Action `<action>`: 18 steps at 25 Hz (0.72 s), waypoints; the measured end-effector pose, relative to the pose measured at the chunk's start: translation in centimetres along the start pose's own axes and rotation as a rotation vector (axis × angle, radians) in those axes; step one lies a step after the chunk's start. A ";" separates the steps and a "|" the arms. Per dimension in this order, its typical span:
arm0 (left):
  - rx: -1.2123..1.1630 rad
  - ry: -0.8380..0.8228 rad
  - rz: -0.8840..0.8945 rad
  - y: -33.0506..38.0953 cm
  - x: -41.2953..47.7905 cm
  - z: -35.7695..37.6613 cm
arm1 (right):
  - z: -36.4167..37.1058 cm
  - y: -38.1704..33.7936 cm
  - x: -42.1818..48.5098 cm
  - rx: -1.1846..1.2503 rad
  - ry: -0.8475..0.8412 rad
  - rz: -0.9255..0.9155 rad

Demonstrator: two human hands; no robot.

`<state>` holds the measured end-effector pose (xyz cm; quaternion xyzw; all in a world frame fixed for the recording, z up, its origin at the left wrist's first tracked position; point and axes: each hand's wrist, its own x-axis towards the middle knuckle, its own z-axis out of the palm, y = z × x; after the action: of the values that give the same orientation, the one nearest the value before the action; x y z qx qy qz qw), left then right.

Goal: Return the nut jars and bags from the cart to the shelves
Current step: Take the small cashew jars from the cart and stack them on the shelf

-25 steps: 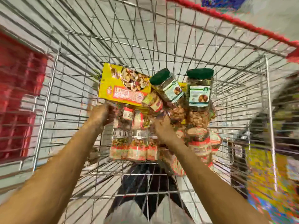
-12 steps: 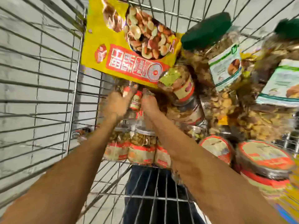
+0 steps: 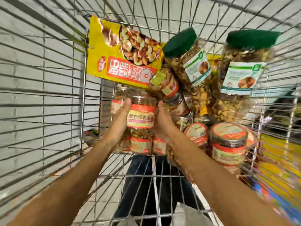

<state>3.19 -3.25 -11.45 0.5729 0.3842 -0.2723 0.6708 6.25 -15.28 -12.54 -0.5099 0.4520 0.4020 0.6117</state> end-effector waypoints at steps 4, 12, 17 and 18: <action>0.256 -0.074 0.181 0.3 -1.0 3.5 | -2.3 -1.8 -1.8 0.138 0.032 -0.079; 0.982 0.174 0.802 3.8 1.6 2.5 | -6.4 -1.9 -3.3 0.274 0.013 -0.152; 2.177 -0.409 1.071 4.6 7.2 8.2 | -8.9 -3.3 -3.8 0.439 0.094 -0.218; 2.355 -0.404 1.097 4.3 8.4 8.7 | -9.3 -3.5 -3.5 0.465 0.111 -0.240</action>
<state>13.10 -10.29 -15.55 0.8411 -0.4693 -0.2164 -0.1593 7.36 -25.10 -8.94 -0.4268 0.5015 0.1834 0.7299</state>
